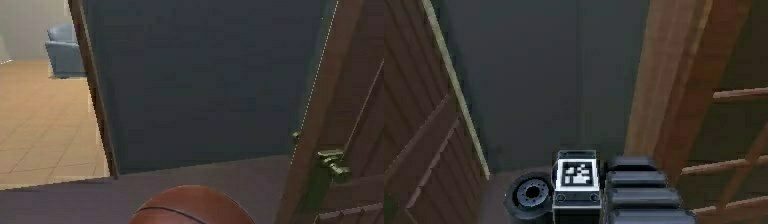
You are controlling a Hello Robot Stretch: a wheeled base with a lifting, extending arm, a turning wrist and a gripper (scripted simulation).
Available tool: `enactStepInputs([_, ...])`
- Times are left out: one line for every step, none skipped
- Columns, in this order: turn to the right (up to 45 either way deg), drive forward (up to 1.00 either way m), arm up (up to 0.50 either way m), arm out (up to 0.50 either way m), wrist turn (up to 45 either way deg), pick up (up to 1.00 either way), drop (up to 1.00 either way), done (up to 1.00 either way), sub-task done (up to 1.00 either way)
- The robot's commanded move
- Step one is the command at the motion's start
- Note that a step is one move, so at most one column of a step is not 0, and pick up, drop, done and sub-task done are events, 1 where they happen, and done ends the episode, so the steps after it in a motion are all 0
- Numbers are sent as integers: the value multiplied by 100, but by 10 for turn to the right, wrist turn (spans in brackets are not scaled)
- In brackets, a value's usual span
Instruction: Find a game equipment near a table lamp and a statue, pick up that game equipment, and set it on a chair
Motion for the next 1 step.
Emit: enactStepInputs([0, 80, 0, 0, 0, 0, 0, 0, 0])
